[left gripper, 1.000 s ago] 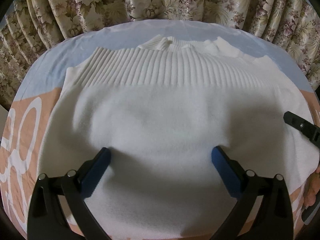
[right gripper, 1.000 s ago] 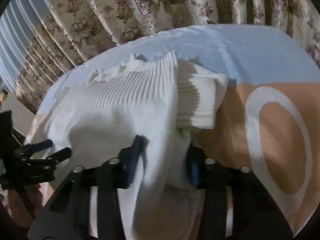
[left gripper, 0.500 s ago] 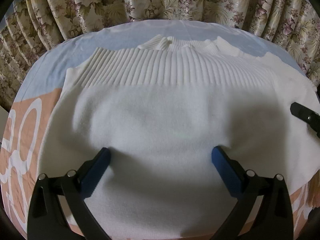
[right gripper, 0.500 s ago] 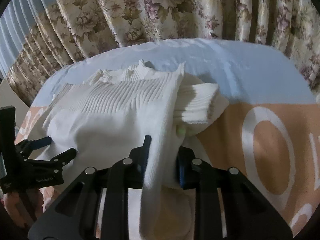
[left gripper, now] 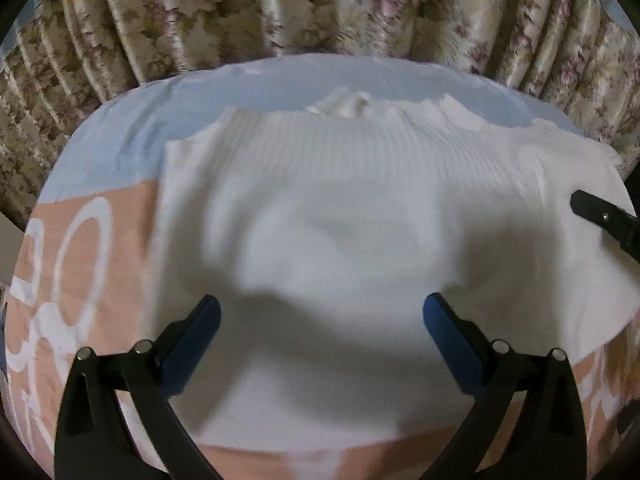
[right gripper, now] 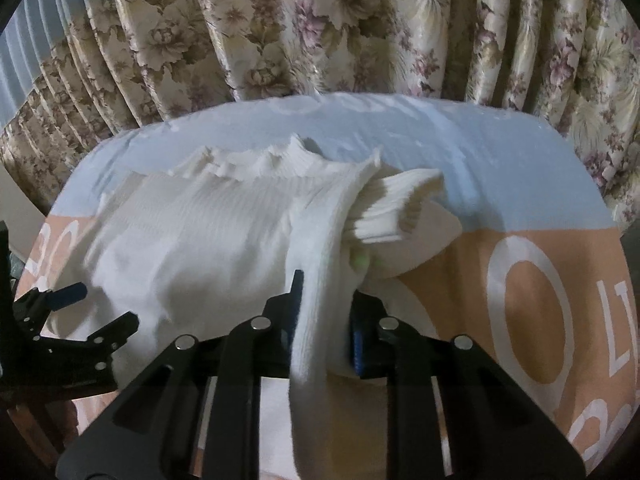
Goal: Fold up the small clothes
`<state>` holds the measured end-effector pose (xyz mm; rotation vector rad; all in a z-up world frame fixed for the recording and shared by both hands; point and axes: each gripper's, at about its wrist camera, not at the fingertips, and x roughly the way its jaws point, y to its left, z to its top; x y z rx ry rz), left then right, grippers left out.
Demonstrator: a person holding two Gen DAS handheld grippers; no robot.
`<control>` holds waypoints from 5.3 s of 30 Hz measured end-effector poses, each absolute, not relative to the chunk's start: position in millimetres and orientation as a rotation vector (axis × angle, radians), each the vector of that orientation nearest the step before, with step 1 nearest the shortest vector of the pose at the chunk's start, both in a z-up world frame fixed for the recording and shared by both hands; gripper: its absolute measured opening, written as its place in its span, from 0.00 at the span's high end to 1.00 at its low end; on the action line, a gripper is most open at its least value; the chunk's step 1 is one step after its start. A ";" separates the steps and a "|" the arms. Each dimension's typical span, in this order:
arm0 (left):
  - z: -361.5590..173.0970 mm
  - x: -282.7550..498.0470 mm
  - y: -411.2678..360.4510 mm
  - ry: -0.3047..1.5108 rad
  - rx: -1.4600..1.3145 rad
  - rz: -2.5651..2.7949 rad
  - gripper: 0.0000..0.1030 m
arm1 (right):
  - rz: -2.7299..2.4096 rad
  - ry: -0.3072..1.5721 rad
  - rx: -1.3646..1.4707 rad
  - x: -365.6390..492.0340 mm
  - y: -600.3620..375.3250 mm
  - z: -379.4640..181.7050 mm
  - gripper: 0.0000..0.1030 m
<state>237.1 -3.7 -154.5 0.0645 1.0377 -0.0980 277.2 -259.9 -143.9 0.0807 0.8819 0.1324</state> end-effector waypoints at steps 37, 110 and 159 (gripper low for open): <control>-97.1 243.8 106.1 0.965 0.010 -0.089 0.01 | 0.392 0.957 0.186 257.4 -176.0 -150.7 0.60; -165.7 231.1 69.9 1.102 0.295 -0.066 0.01 | 0.313 0.919 -0.194 276.2 -118.3 -175.7 0.16; -163.5 248.4 74.5 1.165 0.142 -0.425 0.54 | 0.512 1.032 -0.126 318.1 -116.2 -186.3 0.51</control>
